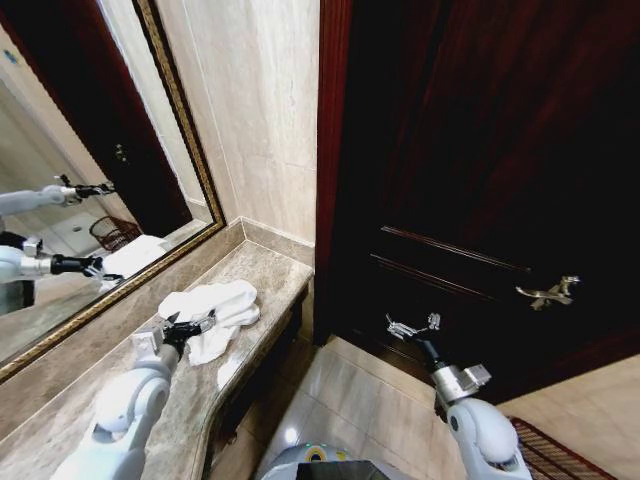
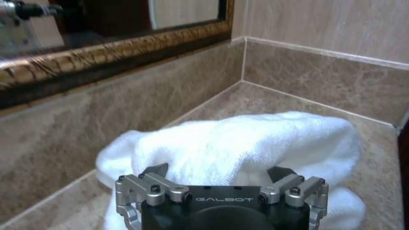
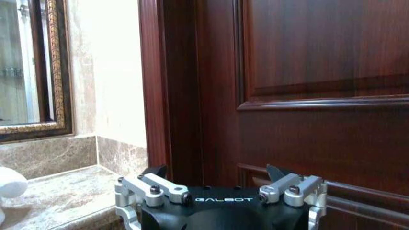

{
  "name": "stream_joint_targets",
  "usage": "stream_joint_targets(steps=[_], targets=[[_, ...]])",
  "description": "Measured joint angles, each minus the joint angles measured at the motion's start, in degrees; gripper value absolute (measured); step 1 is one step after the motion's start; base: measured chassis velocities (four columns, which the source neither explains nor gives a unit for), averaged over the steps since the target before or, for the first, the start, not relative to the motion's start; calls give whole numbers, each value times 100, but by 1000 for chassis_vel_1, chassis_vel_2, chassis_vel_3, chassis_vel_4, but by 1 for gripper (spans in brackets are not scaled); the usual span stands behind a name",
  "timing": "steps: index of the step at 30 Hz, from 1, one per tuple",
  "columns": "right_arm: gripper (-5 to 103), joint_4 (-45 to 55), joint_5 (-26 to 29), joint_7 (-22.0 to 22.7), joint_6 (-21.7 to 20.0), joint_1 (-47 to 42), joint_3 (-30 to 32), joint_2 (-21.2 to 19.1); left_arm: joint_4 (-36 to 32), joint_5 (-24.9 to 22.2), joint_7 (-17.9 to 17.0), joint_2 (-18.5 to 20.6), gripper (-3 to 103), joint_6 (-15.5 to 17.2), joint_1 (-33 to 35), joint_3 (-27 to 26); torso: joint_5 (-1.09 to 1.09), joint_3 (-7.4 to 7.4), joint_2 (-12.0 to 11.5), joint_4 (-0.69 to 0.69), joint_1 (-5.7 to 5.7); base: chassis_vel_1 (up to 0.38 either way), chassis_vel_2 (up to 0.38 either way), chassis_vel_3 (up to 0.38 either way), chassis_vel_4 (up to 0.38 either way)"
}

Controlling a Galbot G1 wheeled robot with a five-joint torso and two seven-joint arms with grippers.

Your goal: Discard the used towel into the hamper.

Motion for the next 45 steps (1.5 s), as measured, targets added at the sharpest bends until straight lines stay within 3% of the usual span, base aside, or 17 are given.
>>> stream_joint_targets(steps=[16, 20, 22, 23, 30, 32, 34, 35, 39, 45], targets=[[100, -133, -99, -69, 77, 78, -99, 97, 458, -82, 239, -36, 103, -129, -226, 138, 1, 0, 0, 0, 0, 0, 0, 0, 0], [100, -137, -99, -69, 94, 83, -105, 102, 453, -76, 313, -55, 88, -202, -207, 135, 1, 0, 0, 0, 0, 0, 0, 0, 0], [100, -136, -85, -64, 94, 106, -78, 100, 449, -76, 318, -61, 72, -212, -190, 134, 1, 0, 0, 0, 0, 0, 0, 0, 0], [100, -136, -85, -64, 94, 106, -78, 100, 449, -76, 318, -61, 72, -212, -190, 134, 1, 0, 0, 0, 0, 0, 0, 0, 0], [100, -107, -79, -55, 84, 121, -70, 69, 398, -73, 319, -38, 39, -231, -195, 111, 2, 0, 0, 0, 0, 0, 0, 0, 0], [100, -105, -79, -53, 81, 128, -70, 65, 385, -73, 319, -35, 39, -234, -191, 106, 2, 0, 0, 0, 0, 0, 0, 0, 0], [100, -98, -80, -49, 69, 144, -70, 57, 375, -70, 327, -33, 28, -261, -180, 99, 1, 0, 0, 0, 0, 0, 0, 0, 0], [100, -98, -80, -49, 69, 144, -70, 57, 375, -70, 327, -33, 28, -261, -180, 99, 1, 0, 0, 0, 0, 0, 0, 0, 0], [100, -65, -81, -38, 36, 171, -70, 42, 360, -66, 331, -49, 7, -308, -166, 94, 1, 0, 0, 0, 0, 0, 0, 0, 0], [100, -48, -81, -25, 29, 186, -66, 42, 177, -49, 313, -55, 2, -440, -109, 48, 1, 0, 0, 0, 0, 0, 0, 0, 0]])
